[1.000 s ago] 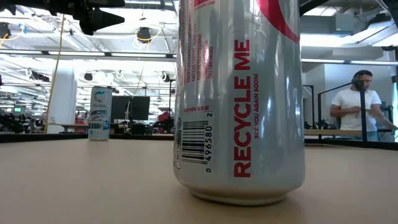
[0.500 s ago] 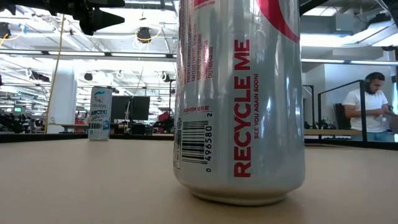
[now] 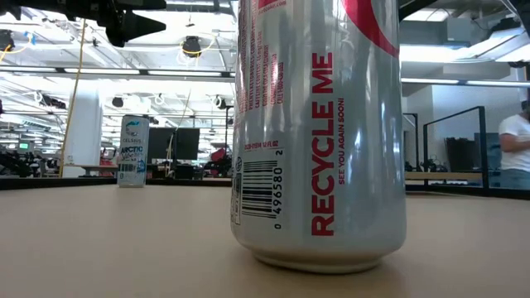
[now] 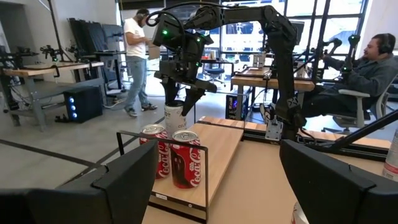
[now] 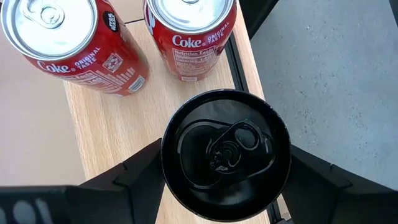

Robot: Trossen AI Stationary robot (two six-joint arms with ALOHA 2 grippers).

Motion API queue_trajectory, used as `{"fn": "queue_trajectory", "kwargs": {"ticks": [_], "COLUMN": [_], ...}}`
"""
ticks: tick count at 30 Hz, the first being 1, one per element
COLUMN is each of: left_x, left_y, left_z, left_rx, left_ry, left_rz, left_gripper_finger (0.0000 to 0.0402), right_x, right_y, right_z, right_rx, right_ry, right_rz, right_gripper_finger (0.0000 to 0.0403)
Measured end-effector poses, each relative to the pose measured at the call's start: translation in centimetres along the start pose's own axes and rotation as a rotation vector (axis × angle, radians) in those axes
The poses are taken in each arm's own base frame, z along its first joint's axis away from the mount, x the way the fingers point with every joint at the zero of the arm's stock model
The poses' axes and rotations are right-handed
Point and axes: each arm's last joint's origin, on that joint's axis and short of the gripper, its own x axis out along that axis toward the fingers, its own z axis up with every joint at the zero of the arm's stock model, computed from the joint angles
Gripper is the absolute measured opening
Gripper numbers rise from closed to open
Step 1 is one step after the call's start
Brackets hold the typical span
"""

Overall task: Place canned beverage on shelf
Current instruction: Put the right blue soda can on the shelf, then put the blue soda can on the shelf

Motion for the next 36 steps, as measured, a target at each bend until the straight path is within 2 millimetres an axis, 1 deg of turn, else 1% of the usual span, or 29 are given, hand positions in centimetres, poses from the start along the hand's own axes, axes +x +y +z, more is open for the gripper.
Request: {"fn": "queue_trajectory", "kwargs": {"ticks": [10,13,19,22,26,29,32,36], "left_x": [0.0,0.0,0.0,0.0,0.0,0.0,0.0,-0.1], "left_y": [0.0,0.0,0.0,0.0,0.0,0.0,0.2,0.8], "left_z": [0.3,0.3,0.3,0.3,0.3,0.3,0.2,-0.2], "left_rx": [-0.002,-0.002,-0.002,-0.002,-0.002,-0.002,0.010,0.034], "left_ry": [-0.009,-0.008,-0.008,-0.008,-0.008,-0.008,0.000,0.064], "left_rz": [-0.002,-0.002,-0.002,-0.001,0.001,0.006,0.048,0.200], "left_gripper_finger": [0.0320,0.0320,0.0320,0.0320,0.0320,0.0320,0.0320,0.0320], "right_x": [0.1,0.1,0.0,0.0,0.0,-0.6,-1.4,-3.4], "right_y": [0.5,0.5,0.5,0.5,0.6,0.5,0.6,0.9], "right_z": [0.3,0.3,0.3,0.3,0.4,0.7,1.3,2.2], "right_rx": [-0.015,-0.013,-0.011,-0.016,-0.046,-0.051,-0.061,-0.071], "right_ry": [0.021,0.027,0.024,0.024,0.022,0.006,-0.014,-0.038], "right_rz": [-0.022,-0.032,-0.038,-0.037,-0.036,-0.046,-0.057,-0.066], "right_gripper_finger": [0.0290,0.0311,0.0369,0.0385,0.0395,0.0395,0.0395,0.0395]}}
